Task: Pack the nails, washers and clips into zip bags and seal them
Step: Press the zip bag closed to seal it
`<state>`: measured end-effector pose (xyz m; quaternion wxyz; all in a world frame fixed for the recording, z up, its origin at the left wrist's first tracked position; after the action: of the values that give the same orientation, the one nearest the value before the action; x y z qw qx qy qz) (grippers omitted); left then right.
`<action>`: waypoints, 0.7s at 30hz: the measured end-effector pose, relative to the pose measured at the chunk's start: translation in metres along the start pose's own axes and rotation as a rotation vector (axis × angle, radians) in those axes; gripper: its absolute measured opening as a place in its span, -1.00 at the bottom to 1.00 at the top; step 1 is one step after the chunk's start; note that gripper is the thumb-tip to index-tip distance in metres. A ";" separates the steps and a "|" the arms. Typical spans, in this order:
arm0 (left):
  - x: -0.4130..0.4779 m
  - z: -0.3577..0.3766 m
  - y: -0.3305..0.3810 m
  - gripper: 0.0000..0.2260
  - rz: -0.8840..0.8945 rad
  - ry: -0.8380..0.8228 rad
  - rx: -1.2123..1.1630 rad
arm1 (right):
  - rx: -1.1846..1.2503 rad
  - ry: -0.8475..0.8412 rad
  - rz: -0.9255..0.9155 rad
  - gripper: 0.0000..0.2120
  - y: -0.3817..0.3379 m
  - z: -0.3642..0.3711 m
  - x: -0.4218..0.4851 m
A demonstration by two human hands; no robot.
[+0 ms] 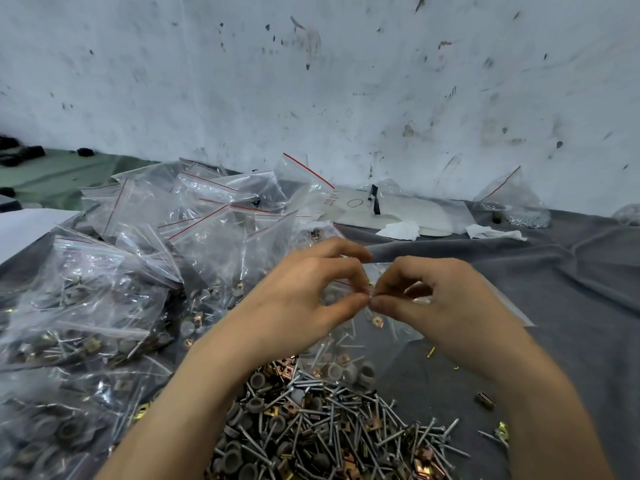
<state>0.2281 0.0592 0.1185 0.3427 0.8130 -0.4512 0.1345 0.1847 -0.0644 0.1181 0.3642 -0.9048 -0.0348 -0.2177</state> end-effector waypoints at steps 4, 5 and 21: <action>0.000 -0.001 0.000 -0.95 -0.010 0.002 -0.033 | -0.006 -0.041 -0.009 -0.80 0.003 0.003 0.000; 0.000 -0.001 0.000 -0.93 -0.008 0.004 -0.043 | -0.006 -0.051 -0.024 -0.75 0.003 0.003 -0.001; 0.001 -0.009 -0.003 -0.78 -0.052 0.040 -0.105 | 0.078 -0.028 0.018 -0.64 0.008 -0.005 -0.003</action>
<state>0.2319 0.0656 0.1242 0.3973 0.8025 -0.4294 0.1177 0.1819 -0.0740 0.1149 0.4005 -0.8933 -0.0400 -0.2000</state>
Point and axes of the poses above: each hand's wrist, its own x-axis towards the middle knuckle, its own z-axis out of the palm, y = z × x, the point moved 7 cm from there along x, towards the middle knuckle, and after that the axes turned 6 degrees about y, right-handed, at the moved point
